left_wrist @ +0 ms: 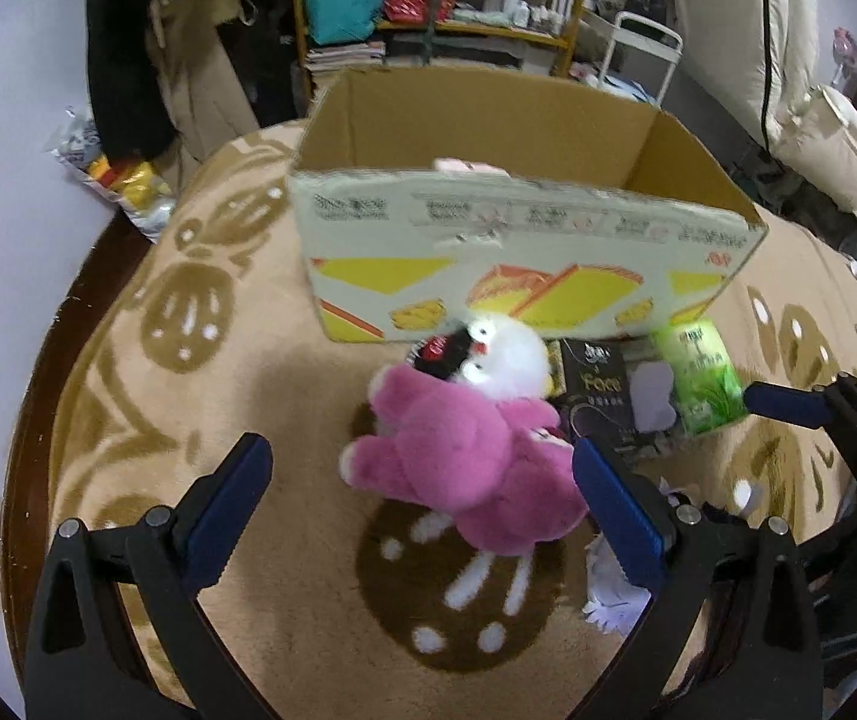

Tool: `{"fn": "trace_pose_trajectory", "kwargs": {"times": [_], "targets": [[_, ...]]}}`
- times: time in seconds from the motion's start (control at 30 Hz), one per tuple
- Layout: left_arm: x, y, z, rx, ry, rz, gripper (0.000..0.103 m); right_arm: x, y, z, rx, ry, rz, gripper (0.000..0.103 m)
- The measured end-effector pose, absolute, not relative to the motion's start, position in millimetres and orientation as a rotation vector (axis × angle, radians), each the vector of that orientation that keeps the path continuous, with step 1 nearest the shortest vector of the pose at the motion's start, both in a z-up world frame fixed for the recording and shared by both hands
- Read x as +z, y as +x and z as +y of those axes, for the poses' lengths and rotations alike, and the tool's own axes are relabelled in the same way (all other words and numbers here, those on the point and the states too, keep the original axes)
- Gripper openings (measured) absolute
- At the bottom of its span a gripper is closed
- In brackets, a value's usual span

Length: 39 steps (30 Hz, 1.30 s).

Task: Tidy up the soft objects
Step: 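Grasp the pink teddy bear with the left gripper while the right grasps the white-haired doll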

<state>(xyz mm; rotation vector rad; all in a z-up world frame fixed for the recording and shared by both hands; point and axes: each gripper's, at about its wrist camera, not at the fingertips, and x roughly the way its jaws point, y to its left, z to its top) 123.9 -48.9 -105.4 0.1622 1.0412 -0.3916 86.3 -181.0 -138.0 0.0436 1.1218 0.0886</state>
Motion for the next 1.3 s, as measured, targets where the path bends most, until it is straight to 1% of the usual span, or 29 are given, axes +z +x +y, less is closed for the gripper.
{"fn": "trace_pose_trajectory", "kwargs": {"times": [0.23, 0.47, 0.6, 0.63, 0.67, 0.7, 0.73, 0.77, 0.8, 0.83, 0.87, 0.93, 1.07, 1.3], "targets": [[-122, 119, -66, -0.466, 0.196, 1.093, 0.099, -160, 87, -171, 0.115, -0.002, 1.232, 0.103], [-141, 119, -75, -0.477, 0.228, 1.148, 0.099, -176, 88, -174, 0.158, 0.108, 1.325, 0.103], [-150, 122, -75, -0.457, 0.227, 1.168, 0.099, -181, 89, -171, 0.178, 0.124, 1.347, 0.103], [-151, 122, -75, -0.457, 0.219, 1.17, 0.099, -181, 88, -171, 0.189, 0.125, 1.348, 0.101], [-151, 123, -74, -0.456, 0.214, 1.169, 0.099, -182, 86, -170, 0.201, 0.13, 1.349, 0.096], [-152, 123, -73, -0.456, 0.211, 1.168, 0.099, -182, 86, -170, 0.209, 0.138, 1.349, 0.093], [-153, 123, -72, -0.458, 0.211, 1.165, 0.097, -181, 86, -170, 0.218, 0.143, 1.348, 0.088], [-154, 123, -72, -0.465, 0.21, 1.171, 0.095, -181, 85, -170, 0.232, 0.151, 1.344, 0.077], [-155, 124, -72, -0.473, 0.203, 1.18, 0.09, -180, 84, -168, 0.251, 0.165, 1.343, 0.071], [-155, 124, -72, -0.475, 0.194, 1.185, 0.088, -178, 82, -162, 0.255, 0.158, 1.346, 0.07], [-155, 123, -72, -0.477, 0.186, 1.19, 0.087, -176, 82, -157, 0.265, 0.132, 1.34, 0.066], [-154, 122, -72, -0.496, 0.168, 1.198, 0.076, -171, 81, -148, 0.279, 0.087, 1.33, 0.062], [-153, 120, -72, -0.508, 0.15, 1.208, 0.07, -168, 77, -141, 0.279, 0.087, 1.328, 0.06], [-150, 117, -73, -0.508, 0.127, 1.211, 0.061, -162, 83, -161, 0.206, 0.083, 1.305, 0.06]]}}
